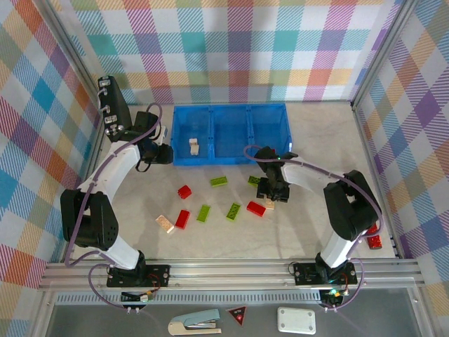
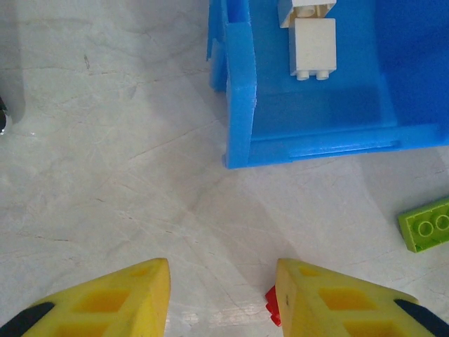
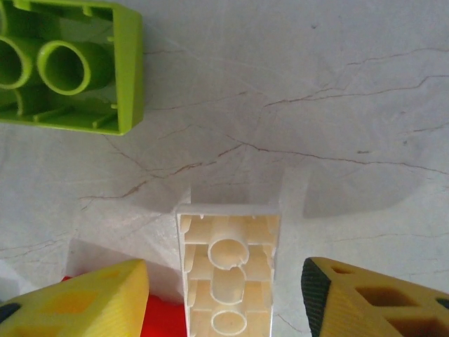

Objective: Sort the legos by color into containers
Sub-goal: Pick up the lego from the center of the table.

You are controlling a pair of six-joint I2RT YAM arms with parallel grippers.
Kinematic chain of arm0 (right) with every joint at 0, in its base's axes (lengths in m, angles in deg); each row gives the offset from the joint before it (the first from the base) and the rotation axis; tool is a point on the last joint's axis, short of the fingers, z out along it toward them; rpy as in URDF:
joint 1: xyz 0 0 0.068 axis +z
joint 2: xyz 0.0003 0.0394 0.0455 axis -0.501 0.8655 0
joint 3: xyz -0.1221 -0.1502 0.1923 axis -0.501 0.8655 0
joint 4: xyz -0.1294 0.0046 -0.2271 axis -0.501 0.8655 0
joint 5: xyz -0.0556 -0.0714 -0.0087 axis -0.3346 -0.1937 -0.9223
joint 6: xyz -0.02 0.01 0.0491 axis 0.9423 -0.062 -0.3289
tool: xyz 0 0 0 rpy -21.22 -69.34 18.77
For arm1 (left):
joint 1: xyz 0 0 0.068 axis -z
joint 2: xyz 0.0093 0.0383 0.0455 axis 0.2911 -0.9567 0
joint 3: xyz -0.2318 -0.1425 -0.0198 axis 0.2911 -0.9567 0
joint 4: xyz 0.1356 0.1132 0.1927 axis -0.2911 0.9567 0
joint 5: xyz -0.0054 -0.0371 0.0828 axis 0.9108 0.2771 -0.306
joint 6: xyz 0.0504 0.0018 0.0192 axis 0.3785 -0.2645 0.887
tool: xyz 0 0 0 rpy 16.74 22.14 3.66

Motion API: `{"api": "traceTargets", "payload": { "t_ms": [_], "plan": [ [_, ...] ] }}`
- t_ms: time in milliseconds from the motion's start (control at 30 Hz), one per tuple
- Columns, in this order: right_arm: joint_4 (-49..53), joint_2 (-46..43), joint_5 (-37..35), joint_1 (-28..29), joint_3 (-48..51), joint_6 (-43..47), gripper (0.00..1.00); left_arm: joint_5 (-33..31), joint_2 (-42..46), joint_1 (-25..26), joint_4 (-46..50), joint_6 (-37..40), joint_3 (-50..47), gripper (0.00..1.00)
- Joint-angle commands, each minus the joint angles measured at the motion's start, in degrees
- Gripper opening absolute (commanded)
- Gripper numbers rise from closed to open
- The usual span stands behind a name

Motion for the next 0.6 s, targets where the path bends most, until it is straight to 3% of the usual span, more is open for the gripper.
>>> {"api": "traceTargets", "payload": {
  "t_ms": [0, 567],
  "plan": [
    [-0.6, 0.9, 0.1, 0.6, 1.1, -1.4, 0.58, -0.5, -0.3, -0.4, 0.0, 1.2, -0.1, 0.44],
    [-0.6, 0.6, 0.0, 1.0, 1.6, -1.0, 0.43, -0.1, -0.9, -0.6, 0.1, 1.2, 0.2, 0.44]
  ]
}}
